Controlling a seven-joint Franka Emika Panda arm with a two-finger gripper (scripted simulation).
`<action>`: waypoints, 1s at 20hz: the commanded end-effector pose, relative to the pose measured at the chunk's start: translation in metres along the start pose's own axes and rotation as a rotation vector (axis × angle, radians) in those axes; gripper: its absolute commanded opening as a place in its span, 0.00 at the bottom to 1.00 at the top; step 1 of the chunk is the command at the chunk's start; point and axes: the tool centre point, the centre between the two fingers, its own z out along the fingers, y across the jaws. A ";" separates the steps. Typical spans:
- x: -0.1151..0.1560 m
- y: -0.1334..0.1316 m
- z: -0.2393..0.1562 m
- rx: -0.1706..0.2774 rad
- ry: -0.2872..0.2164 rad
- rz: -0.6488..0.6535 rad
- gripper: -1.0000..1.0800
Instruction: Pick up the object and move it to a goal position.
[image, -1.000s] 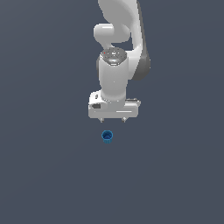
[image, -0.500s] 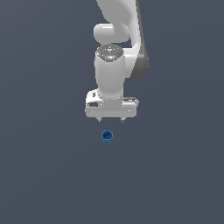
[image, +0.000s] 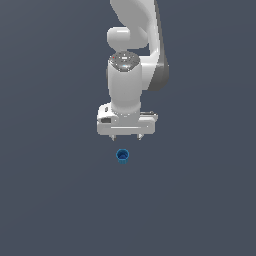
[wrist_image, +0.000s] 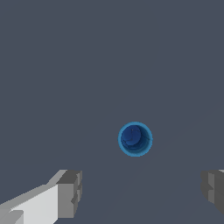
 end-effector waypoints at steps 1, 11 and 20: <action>0.000 0.001 0.003 -0.001 -0.002 -0.024 0.96; 0.002 0.007 0.028 -0.007 -0.019 -0.214 0.96; 0.003 0.013 0.059 -0.004 -0.039 -0.463 0.96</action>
